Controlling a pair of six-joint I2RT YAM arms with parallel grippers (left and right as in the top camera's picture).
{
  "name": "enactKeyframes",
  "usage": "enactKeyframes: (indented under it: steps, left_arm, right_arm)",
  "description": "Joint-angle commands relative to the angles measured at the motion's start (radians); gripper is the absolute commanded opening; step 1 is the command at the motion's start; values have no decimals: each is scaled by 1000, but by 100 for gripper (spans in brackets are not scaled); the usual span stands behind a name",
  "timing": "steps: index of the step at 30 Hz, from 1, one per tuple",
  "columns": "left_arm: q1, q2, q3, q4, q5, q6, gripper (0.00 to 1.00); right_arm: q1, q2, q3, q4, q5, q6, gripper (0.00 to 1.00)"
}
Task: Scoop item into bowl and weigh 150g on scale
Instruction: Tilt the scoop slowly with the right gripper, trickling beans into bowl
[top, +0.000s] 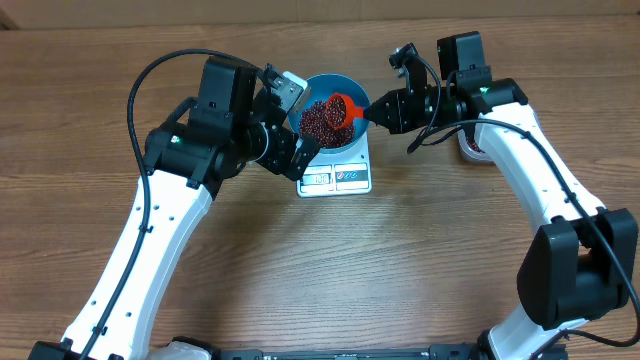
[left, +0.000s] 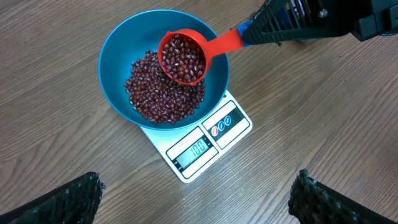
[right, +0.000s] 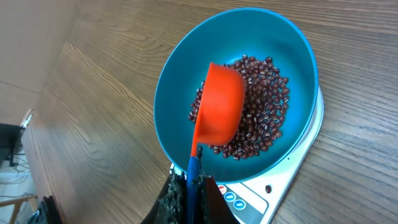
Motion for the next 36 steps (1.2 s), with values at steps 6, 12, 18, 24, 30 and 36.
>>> enactKeyframes:
  steps: [6,12,18,24,30,36]
  left_arm:
    - [-2,-23,15,2,15,19,100]
    - [-2,-23,15,1,15,19,100]
    - [-2,-23,15,1,15,18,100]
    - [-2,-23,15,1,15,19,100]
    - [-2,-23,15,1,15,19,100]
    - [-2,-23,15,1,15,19,99]
  right_arm:
    - [14,-24,31,10,18,-11,4]
    - [24,-26,31,11,51,-16,4]
    - [30,-27,31,1,56,-23,4]
    - [35,-27,31,11,75,-10,4]
    - [49,-33,32,1,95,-66,4]
    - [48,-43,32,16,135,-30,4]
